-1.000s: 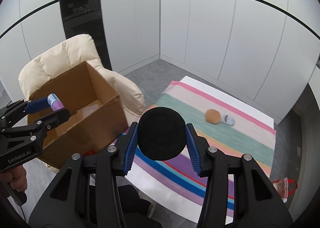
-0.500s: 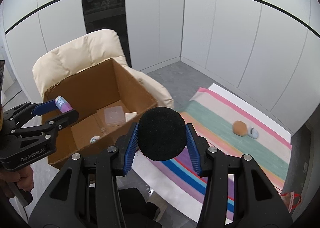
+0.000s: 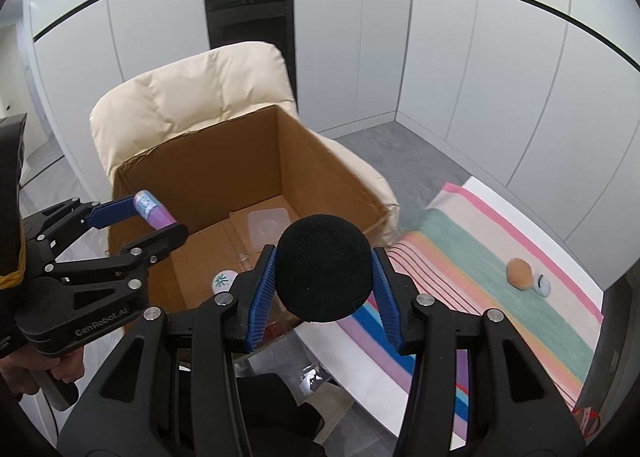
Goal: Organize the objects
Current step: 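Lift and carry the puff and tube with both tools over the cardboard box, then open the left tool to drop the tube while the right tool drops the puff, then move both tools back over the towel toward the sponge and curler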
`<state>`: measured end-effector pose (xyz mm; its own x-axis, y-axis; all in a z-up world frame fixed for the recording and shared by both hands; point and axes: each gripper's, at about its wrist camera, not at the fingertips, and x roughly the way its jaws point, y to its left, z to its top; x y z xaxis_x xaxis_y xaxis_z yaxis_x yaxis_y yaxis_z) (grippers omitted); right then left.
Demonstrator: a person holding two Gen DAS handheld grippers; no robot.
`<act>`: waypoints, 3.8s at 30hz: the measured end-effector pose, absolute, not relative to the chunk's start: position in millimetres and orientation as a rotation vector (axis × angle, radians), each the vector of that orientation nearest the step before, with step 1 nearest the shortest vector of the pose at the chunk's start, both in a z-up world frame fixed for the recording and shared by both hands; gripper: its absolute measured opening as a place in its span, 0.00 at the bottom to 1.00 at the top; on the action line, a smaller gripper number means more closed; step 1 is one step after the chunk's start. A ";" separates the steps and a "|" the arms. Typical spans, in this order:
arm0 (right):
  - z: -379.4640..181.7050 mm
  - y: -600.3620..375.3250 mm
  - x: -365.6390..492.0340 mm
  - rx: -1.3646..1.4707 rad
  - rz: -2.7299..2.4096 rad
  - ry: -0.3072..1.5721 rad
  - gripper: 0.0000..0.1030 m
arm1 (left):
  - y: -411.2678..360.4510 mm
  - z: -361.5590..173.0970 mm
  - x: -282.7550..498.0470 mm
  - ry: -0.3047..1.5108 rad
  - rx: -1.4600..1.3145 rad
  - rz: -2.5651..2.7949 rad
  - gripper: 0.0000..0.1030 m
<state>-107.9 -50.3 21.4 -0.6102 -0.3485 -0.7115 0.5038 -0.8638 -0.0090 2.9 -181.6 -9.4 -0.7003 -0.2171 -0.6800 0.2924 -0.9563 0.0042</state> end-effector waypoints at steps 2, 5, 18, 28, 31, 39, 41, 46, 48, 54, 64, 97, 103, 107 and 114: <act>18.9 -59.4 -106.5 1.018 -2.426 0.298 0.47 | -188.4 -8.3 5.0 0.157 1.032 -2.615 0.84; 16.0 -67.9 -105.8 1.023 -2.411 0.319 0.47 | -203.9 -5.3 10.0 0.213 0.991 -2.579 1.00; 10.0 -101.5 -109.8 1.050 -2.352 0.321 0.47 | -241.0 -0.1 40.8 0.307 0.964 -2.540 1.00; 4.1 -131.7 -112.8 1.049 -2.311 0.333 0.47 | -257.6 3.9 62.0 0.321 0.948 -2.517 1.00; 2.6 -138.0 -112.4 1.046 -2.302 0.330 0.48 | -261.2 5.1 65.8 0.335 0.941 -2.514 1.00; 1.8 -136.4 -120.1 1.057 -2.337 0.272 0.78 | -263.4 3.9 66.6 0.334 0.939 -2.495 1.00; 6.3 -130.5 -121.0 1.041 -2.373 0.243 0.91 | -263.3 3.9 65.9 0.334 0.940 -2.493 1.00; 8.8 -121.2 -125.3 1.047 -2.415 0.244 1.00 | -261.4 3.2 60.9 0.331 0.946 -2.488 1.00; 7.4 -119.1 -128.1 1.068 -2.422 0.257 1.00 | -258.7 3.3 57.7 0.327 0.950 -2.493 1.00; 5.9 -102.6 -131.3 1.089 -2.449 0.256 1.00 | -245.2 3.2 45.4 0.313 0.959 -2.519 1.00; 5.1 -64.9 -133.7 1.115 -2.485 0.220 1.00 | -214.4 3.4 19.7 0.279 0.987 -2.575 1.00; 4.3 81.2 -132.1 1.216 -2.680 0.081 1.00 | -95.6 3.9 -51.0 0.177 1.077 -2.794 1.00; 4.4 113.5 -127.7 1.239 -2.726 0.038 1.00 | -65.2 4.7 -62.6 0.140 1.096 -2.844 1.00; 3.4 134.0 -122.8 1.252 -2.753 0.024 1.00 | -44.5 5.3 -69.9 0.118 1.108 -2.876 1.00; 3.0 171.6 -113.5 1.288 -2.798 -0.009 1.00 | -11.7 5.3 -80.3 0.089 1.135 -2.923 1.00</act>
<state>-113.5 171.6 3.0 -0.6487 -0.0575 -0.7589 0.0528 -0.9981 0.0305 -80.3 -11.7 5.3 -0.7382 0.0167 -0.6744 0.0246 -0.9984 -0.0515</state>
